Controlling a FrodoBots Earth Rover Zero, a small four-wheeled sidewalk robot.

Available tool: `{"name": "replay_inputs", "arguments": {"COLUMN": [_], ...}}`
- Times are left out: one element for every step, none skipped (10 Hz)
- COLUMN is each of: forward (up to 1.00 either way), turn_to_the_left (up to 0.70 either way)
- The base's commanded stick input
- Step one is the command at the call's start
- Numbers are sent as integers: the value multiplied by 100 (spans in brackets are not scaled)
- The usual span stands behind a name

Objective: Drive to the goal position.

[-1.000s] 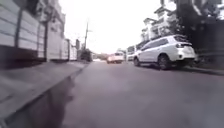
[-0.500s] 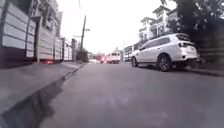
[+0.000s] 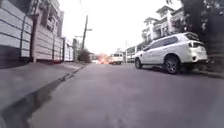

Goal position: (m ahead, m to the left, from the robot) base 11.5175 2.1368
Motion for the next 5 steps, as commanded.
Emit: {"name": "replay_inputs", "arguments": {"forward": [100, 100, 100, 100, 100], "turn_to_the_left": [0, 0, 0, 0, 0]}}
